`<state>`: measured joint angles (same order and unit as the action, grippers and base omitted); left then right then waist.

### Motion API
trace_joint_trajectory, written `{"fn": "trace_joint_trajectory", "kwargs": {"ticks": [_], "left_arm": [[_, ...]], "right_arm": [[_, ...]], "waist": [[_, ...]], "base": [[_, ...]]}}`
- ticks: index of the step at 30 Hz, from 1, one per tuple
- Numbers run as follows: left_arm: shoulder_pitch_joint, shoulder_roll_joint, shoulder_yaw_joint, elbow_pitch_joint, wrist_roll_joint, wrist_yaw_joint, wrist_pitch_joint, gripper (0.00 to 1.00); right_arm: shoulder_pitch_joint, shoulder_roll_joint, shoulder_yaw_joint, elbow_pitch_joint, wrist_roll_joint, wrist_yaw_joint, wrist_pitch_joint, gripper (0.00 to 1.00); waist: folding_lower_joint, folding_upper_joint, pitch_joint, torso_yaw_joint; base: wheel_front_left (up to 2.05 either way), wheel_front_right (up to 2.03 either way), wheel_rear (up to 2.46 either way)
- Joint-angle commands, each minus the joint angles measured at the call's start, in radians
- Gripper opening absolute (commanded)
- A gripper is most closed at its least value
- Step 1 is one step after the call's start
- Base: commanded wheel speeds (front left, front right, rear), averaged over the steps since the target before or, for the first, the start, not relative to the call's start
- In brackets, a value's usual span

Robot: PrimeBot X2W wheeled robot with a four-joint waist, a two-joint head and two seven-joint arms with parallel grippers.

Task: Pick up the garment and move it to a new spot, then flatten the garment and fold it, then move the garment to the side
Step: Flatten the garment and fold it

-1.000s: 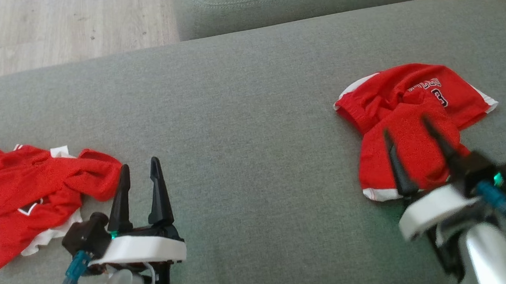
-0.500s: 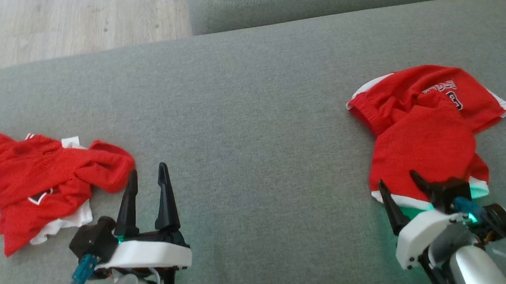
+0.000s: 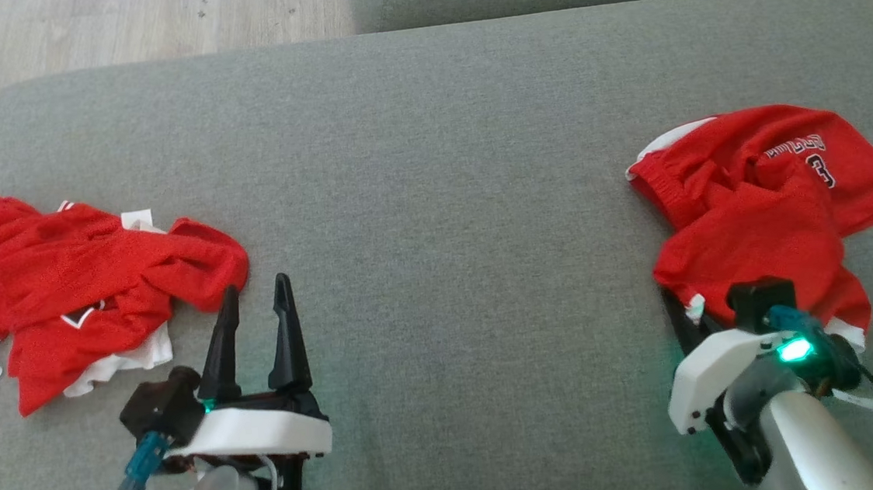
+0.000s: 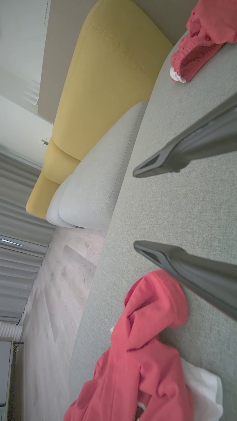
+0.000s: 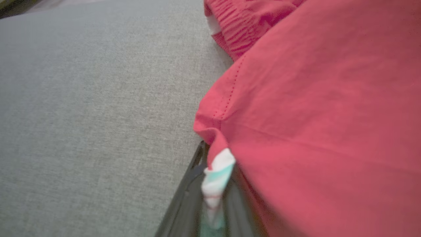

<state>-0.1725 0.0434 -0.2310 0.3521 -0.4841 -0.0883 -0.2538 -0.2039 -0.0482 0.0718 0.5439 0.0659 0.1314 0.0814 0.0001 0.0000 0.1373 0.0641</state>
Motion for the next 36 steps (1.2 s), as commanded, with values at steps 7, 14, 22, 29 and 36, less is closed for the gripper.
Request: {"fn": "trace_joint_trajectory", "kwargs": {"ticks": [7, 14, 22, 29, 36], "left_arm": [[-0.045, 0.007, 0.023, -0.026, 0.000, -0.002, -0.008, 1.00], [-0.057, 0.007, 0.007, -0.028, -0.007, -0.002, -0.008, 1.00], [-0.077, 0.007, -0.010, -0.028, -0.025, -0.001, -0.008, 1.00], [-0.079, 0.007, -0.016, -0.024, -0.030, 0.001, -0.008, 1.00], [-0.080, 0.007, 0.009, -0.025, -0.023, 0.005, -0.008, 1.00]], "right_arm": [[-0.138, -0.002, 0.084, -0.040, 0.040, -0.001, -0.150, 0.00], [-0.294, -0.002, 0.167, -0.049, 0.066, -0.001, -0.216, 0.00], [-0.471, -0.002, 0.356, 0.061, 0.090, -0.001, -0.228, 0.00], [-0.548, -0.002, 0.576, 0.162, 0.212, -0.001, -0.229, 1.00], [-0.548, -0.002, 0.668, 0.212, 0.273, -0.001, -0.235, 1.00]], "waist": [[-0.0001, 0.0000, 0.002, 0.015], [-0.0001, 0.0000, 0.025, 0.058], [-0.0001, 0.0000, 0.068, 0.125], [-0.0001, 0.0000, 0.081, 0.139], [-0.0001, 0.0000, 0.062, 0.086]], "base": [[0.00, 0.00, 0.00], [0.00, 0.00, 0.00], [0.00, 0.00, 0.00], [0.00, 0.00, 0.00], [0.00, 0.00, 0.00]]}}
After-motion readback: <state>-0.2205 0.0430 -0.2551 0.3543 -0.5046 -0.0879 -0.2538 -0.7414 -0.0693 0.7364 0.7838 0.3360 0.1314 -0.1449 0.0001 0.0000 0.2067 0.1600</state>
